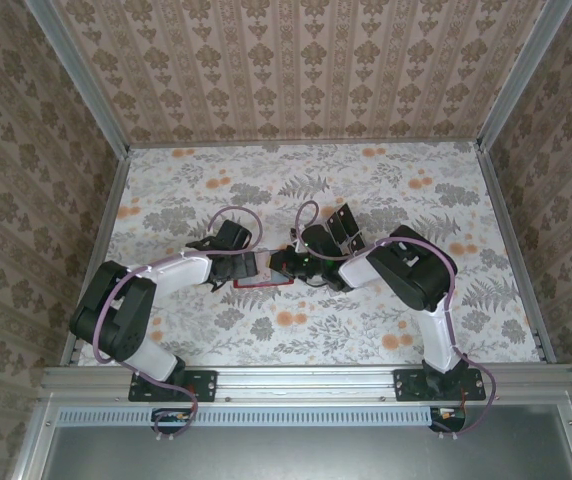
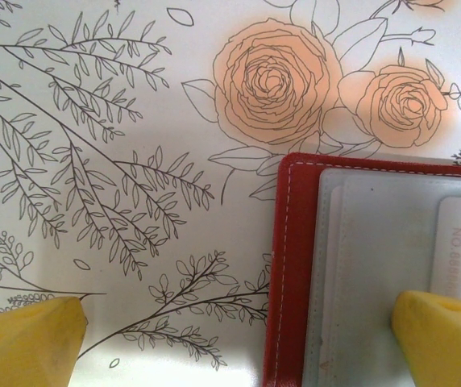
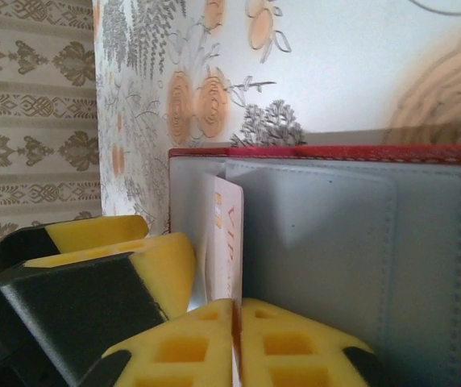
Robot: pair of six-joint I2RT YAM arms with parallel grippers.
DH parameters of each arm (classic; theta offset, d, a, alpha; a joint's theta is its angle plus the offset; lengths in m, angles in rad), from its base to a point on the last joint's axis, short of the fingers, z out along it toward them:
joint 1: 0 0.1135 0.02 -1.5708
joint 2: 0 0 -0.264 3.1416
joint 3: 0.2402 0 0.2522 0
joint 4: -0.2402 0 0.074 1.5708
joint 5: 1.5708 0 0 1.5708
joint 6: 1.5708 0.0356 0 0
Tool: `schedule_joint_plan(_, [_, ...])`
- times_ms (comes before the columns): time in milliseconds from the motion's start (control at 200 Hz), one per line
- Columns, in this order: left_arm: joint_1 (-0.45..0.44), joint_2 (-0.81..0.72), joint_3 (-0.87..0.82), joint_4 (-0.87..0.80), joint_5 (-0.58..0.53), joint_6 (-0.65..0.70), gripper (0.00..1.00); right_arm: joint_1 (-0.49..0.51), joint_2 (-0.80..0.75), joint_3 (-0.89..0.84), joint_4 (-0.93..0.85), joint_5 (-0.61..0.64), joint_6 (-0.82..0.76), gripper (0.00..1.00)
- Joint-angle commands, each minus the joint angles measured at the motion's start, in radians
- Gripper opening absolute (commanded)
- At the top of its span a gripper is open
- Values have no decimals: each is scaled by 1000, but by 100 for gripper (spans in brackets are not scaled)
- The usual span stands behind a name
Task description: Put the credit cards into the card holder
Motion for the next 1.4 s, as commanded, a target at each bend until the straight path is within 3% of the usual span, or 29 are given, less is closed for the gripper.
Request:
schedule_joint_plan(0, [13,5,-13,-104,7,10,100,11,-42,5,-147,18,-48,24])
schedule_joint_plan(155, [19,-24,6,-116,15,18,100,8,-117,16,-252,49,-91,42])
schedule_joint_plan(430, [53,-121,13,-142,27,31,100,8,-242,55,-490,135,-183,46])
schedule_joint_plan(550, [78,-166,-5,-145,31,29,100,15,-262,108,-636,180,-236,41])
schedule_joint_plan(770, [122,-200,-44,-179,20,9,100,40,-203,248,-847,238,-336,14])
schedule_joint_plan(875, [139,-198,-60,-192,10,0,100,49,-165,298,-890,251,-357,6])
schedule_joint_plan(1395, [155,-110,-75,-143,19,1,100,73,-6,453,-982,264,-397,2])
